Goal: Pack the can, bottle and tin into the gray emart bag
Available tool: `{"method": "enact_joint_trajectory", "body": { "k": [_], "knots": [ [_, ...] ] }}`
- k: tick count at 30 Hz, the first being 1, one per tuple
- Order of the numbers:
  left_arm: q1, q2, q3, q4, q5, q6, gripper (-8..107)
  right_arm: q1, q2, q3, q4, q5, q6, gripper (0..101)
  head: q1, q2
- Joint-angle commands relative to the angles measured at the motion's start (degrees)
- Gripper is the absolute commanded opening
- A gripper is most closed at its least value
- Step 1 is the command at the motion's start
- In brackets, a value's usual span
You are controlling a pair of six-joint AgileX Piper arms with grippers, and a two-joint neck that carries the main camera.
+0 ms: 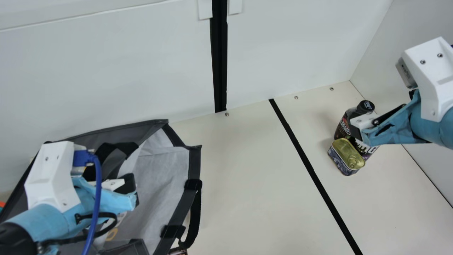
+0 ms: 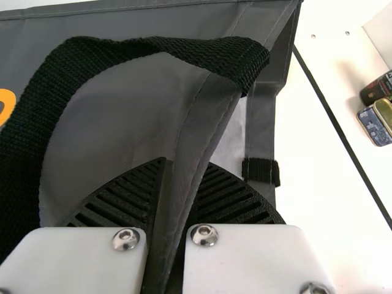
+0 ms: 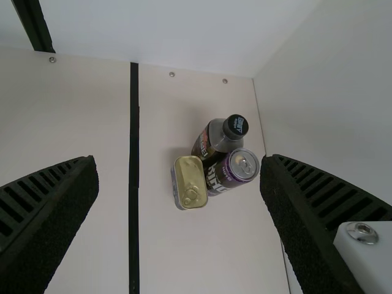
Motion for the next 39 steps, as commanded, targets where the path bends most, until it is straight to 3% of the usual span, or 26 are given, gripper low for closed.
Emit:
{"method": "enact_joint_trajectory", "body": {
  "k": [1,23,39],
  "knots": [
    [0.17,-0.08,0.03,-0.19,-0.11,0.25,10,0.00,0.00,0.00,0.00,0.00,0.00,91,-1.30,-0.14],
    [2.00,5.11,-5.11,-1.54,-1.14,1.66,10,0.00,0.00,0.00,0.00,0.00,0.00,91,-1.30,-0.14],
    [2.41,6.48,-5.33,-2.73,-1.58,2.60,10,0.00,0.00,0.00,0.00,0.00,0.00,91,-1.30,-0.14]
  ]
}}
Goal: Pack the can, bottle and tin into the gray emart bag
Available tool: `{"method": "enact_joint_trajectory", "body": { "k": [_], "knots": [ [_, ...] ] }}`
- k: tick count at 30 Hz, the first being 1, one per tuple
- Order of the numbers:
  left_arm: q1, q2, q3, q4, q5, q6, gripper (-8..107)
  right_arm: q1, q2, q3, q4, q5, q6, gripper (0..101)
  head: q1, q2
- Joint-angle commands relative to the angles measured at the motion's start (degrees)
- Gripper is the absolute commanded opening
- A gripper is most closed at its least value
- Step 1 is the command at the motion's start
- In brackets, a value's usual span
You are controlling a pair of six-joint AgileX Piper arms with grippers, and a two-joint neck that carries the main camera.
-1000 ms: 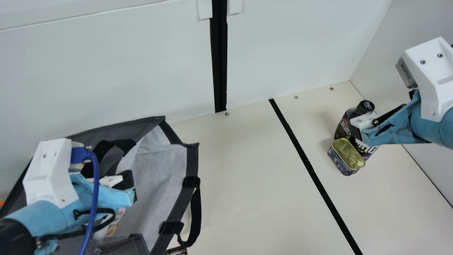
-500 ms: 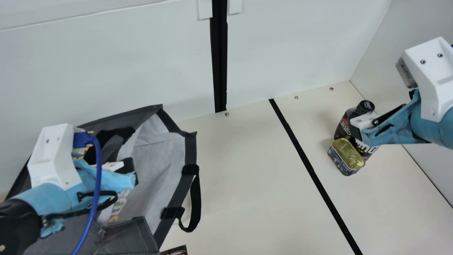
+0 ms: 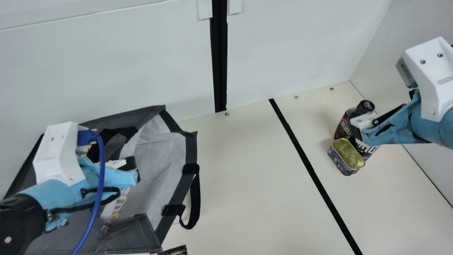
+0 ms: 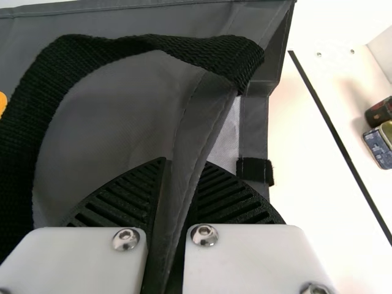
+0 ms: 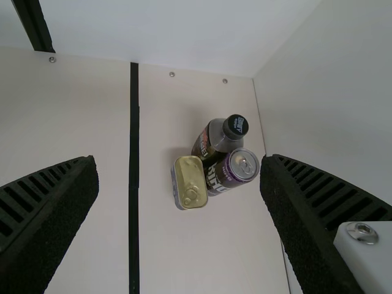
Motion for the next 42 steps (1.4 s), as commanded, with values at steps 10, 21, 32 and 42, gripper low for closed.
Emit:
{"method": "enact_joint_trajectory", "body": {
  "k": [10,21,32,42],
  "knots": [
    [0.00,0.00,0.00,0.00,0.00,0.00,10,0.00,0.00,0.00,0.00,0.00,0.00,91,-1.30,-0.05],
    [0.00,0.00,0.00,0.00,0.00,0.00,10,0.00,0.00,0.00,0.00,0.00,0.00,91,-1.30,-0.05],
    [0.00,0.00,0.00,0.00,0.00,0.00,10,0.00,0.00,0.00,0.00,0.00,0.00,91,-1.30,-0.05],
    [0.00,0.00,0.00,0.00,0.00,0.00,10,0.00,0.00,0.00,0.00,0.00,0.00,91,-1.30,-0.05]
  ]
}}
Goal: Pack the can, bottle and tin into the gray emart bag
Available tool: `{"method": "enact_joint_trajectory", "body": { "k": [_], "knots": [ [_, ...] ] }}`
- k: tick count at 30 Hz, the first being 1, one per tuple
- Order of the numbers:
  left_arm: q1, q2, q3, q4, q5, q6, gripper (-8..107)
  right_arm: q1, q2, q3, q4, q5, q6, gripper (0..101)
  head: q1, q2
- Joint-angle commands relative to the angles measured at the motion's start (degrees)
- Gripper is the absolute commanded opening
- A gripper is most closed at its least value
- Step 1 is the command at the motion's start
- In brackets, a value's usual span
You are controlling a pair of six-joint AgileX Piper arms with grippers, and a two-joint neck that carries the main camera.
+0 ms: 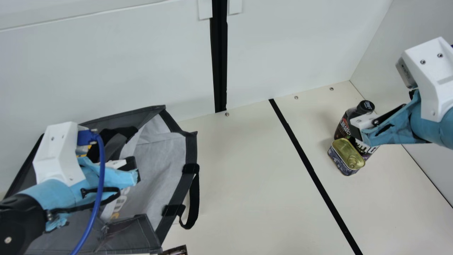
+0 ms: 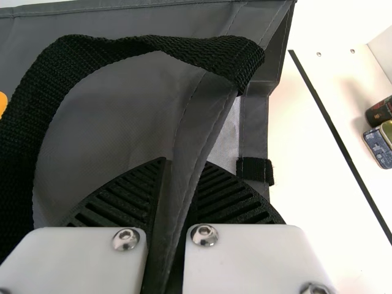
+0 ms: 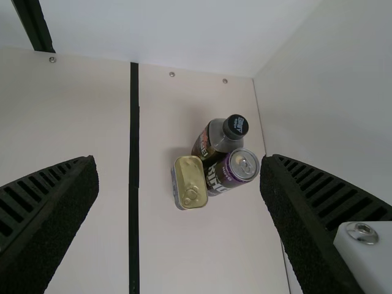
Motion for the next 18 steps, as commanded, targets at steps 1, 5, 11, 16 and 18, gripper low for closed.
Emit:
{"method": "enact_joint_trajectory", "body": {
  "k": [1,5,11,16,18],
  "knots": [
    [0.00,0.00,0.00,0.00,0.00,0.00,10,0.00,0.00,0.00,0.00,0.00,0.00,91,-1.30,-0.05],
    [0.00,0.00,0.00,0.00,0.00,0.00,10,0.58,0.15,-0.15,-0.64,0.04,0.57,91,-1.30,-0.05],
    [0.00,0.00,0.00,0.00,0.00,0.00,10,0.53,1.00,-0.96,-1.84,0.05,1.04,91,-1.30,-0.05],
    [0.00,0.00,0.00,0.00,0.00,0.00,10,-0.22,2.04,-1.72,-2.92,0.05,1.11,91,-1.30,-0.05],
    [0.00,0.00,0.00,0.00,0.00,0.00,10,-0.76,2.47,-1.92,-3.25,0.05,0.98,91,-1.30,-0.05]
  ]
}}
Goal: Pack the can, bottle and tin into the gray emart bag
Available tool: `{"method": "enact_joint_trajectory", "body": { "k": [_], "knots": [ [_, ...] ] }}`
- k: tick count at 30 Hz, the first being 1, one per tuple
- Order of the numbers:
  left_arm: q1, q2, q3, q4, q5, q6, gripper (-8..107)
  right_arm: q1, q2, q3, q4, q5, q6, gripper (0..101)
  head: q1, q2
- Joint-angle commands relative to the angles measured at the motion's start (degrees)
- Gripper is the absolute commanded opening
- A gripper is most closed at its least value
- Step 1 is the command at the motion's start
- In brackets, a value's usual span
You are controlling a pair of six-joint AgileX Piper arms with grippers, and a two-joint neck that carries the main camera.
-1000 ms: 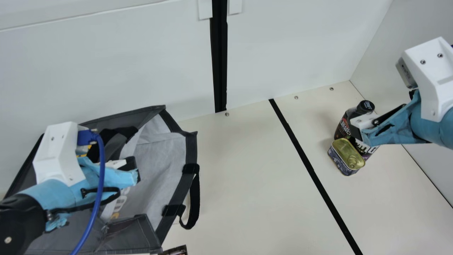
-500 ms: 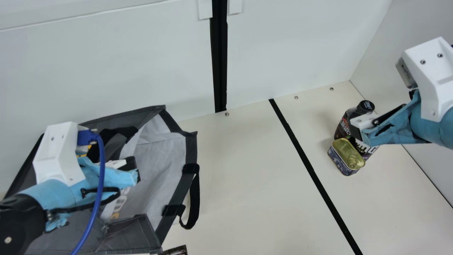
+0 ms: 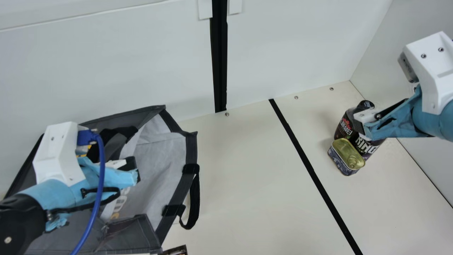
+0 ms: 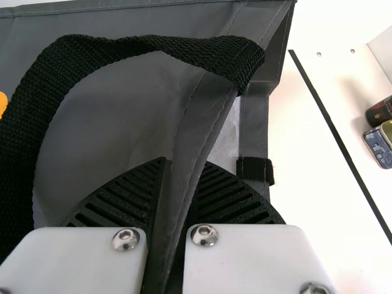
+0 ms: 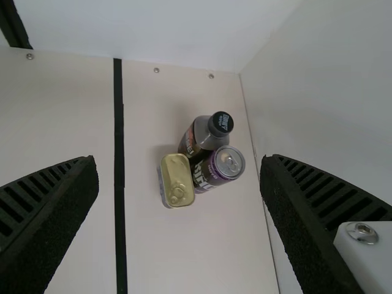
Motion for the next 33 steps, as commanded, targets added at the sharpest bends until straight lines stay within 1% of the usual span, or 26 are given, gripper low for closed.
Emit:
{"method": "enact_joint_trajectory", "body": {
  "k": [1,8,14,21,33],
  "knots": [
    [0.00,0.00,0.00,0.00,0.00,0.00,10,-0.53,0.29,-0.06,-0.14,0.02,-0.28,91,-1.30,-0.05],
    [0.00,0.00,0.00,0.00,0.00,0.00,10,-3.73,1.54,0.08,-0.08,0.02,-2.28,91,-1.30,-0.05],
    [0.00,0.00,0.00,0.00,0.00,0.00,10,-7.32,2.71,0.32,1.00,0.02,-5.13,91,-1.30,-0.05],
    [0.00,0.00,0.00,0.00,0.00,0.00,10,-11.78,4.35,0.69,3.14,0.01,-9.08,91,-1.30,-0.05],
    [0.00,0.00,0.00,0.00,0.00,0.00,10,-18.39,7.49,2.66,7.81,-1.32,-14.80,91,-1.30,-0.05]
  ]
}}
